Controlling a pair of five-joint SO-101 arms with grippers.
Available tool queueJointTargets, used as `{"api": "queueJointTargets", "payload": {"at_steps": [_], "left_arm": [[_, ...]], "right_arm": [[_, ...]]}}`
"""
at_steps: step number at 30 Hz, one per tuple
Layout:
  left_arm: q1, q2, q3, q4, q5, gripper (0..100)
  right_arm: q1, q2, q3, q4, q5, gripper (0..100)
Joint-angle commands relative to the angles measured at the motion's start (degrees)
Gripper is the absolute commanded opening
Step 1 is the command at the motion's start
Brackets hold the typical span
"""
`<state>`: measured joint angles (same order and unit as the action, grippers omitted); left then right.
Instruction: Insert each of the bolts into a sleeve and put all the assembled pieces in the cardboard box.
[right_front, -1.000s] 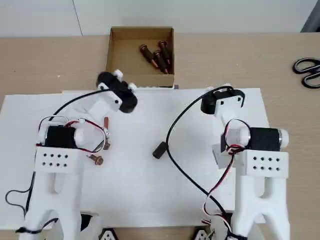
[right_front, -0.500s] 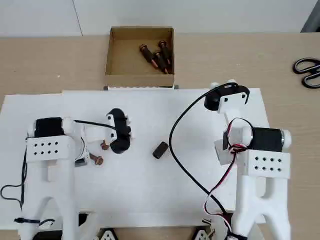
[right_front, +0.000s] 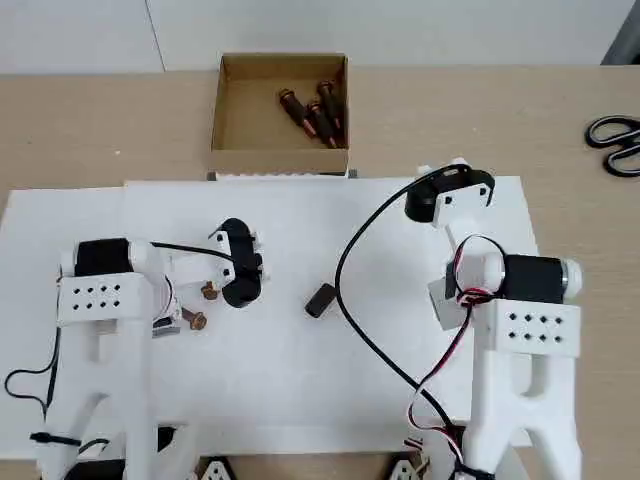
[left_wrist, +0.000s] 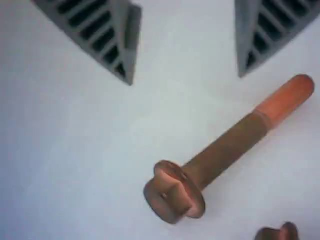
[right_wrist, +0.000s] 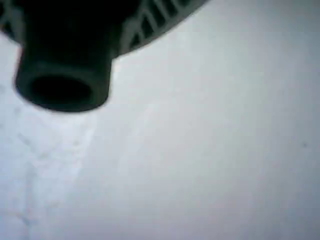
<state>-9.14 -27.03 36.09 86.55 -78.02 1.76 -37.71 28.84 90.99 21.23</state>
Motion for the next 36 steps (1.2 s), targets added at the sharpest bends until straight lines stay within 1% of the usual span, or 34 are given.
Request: {"api": "queueJointTargets", "payload": {"at_steps": [1,6,10,13,15,18,20,23,26,31,34,36], "left_arm": [[0.09,0.00,1.27,-3.96,-23.03,15],[0.09,0.09,3.91,-5.19,-23.74,15],[-0.26,0.09,7.16,-12.04,-23.91,15],[-0.26,0.18,8.40,-14.07,-24.00,15],[-0.18,1.67,8.40,-14.24,-24.62,15],[-0.26,7.30,5.76,-14.95,-24.44,15],[-0.26,11.60,2.33,-14.68,-24.09,15],[-0.18,17.05,-2.15,-14.59,-21.54,15],[-0.18,20.75,-4.44,-14.59,-21.19,15],[-0.09,22.77,-4.44,-14.07,-21.19,15],[0.09,23.03,-4.09,-10.81,-21.10,11],[0.35,23.03,-2.77,-10.02,-21.10,9]], "right_arm": [[0.57,-0.75,-0.26,-0.92,1.41,0.4],[0.57,-0.75,-0.26,-0.84,1.76,0.3],[0.57,-0.84,-0.26,-0.84,1.67,0.3],[0.57,-0.84,-0.26,-0.84,1.58,0.3],[0.57,-0.84,-0.26,-0.84,1.58,0.3],[0.57,-0.84,-0.26,-0.57,1.58,0.3],[0.57,-0.84,-0.26,-0.48,1.58,0.3],[0.57,-0.84,-0.26,-0.48,1.58,0.3],[0.57,-0.84,-0.26,-0.48,1.58,0.3],[0.57,-0.84,-0.26,-0.48,1.58,0.3],[0.57,-0.84,-0.26,-0.57,1.58,0.3],[0.57,-0.84,-0.26,-0.57,1.58,0.3]]}}
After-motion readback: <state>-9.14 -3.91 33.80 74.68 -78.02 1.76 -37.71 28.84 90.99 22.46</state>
